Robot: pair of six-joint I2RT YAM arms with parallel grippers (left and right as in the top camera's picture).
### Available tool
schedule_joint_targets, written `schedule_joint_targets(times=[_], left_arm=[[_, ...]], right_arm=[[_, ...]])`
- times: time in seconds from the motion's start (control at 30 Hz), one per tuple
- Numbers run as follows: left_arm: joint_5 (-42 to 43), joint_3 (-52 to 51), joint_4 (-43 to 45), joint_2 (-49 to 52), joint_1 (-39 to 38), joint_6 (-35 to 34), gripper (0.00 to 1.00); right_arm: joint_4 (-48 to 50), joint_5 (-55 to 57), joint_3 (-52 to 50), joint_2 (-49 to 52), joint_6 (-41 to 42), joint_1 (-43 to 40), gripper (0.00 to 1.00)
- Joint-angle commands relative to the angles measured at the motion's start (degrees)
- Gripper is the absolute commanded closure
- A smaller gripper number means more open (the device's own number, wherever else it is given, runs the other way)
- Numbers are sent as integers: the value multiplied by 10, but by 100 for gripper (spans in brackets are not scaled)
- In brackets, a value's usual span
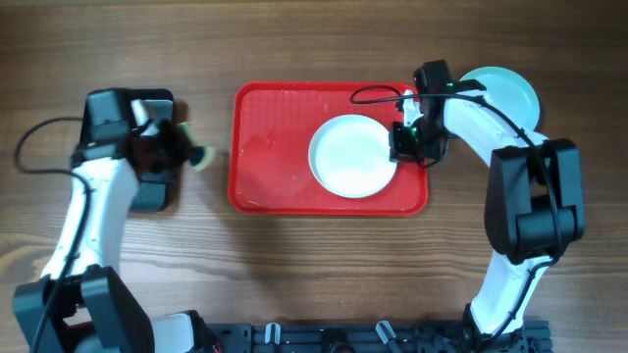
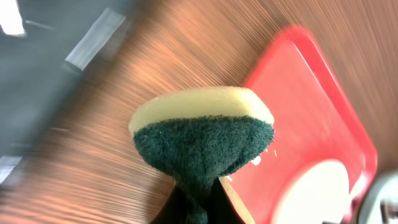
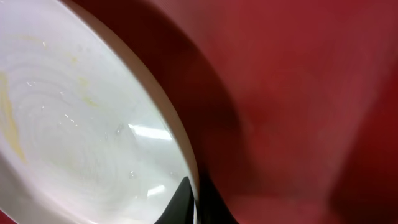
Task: Clean dirty plates on tray and stack at the side
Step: 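Reach the right gripper to the white plate's rim and grip it, then scrub the white plate with the sponge while the right gripper holds it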
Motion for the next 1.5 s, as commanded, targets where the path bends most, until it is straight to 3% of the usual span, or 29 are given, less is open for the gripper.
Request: schedule_joint_targets(times=[0.0, 0.17, 0.37, 0.93, 1.1, 1.27, 1.47], left_arm=[[24, -6, 17, -10, -80, 9, 96], [21, -6, 78, 9, -181, -48, 96], [-26, -6, 97, 38, -259, -47, 95], [-28, -6, 153, 174, -293, -42, 96], [-160, -5, 140, 186, -292, 36, 96], [-319, -5, 96, 184, -290, 38, 96], [-356, -4, 85, 152, -290, 65, 96]], right_arm=[[42, -6, -12, 20, 45, 49, 96], [124, 34, -12, 20, 93, 128, 96], [148, 46, -12, 20, 30, 179, 96], [167, 50, -12, 20, 30, 170, 96], [167, 55, -12, 20, 30, 170, 96], [167, 56, -12, 20, 29, 170, 96], [167, 59, -12, 20, 30, 170, 96]])
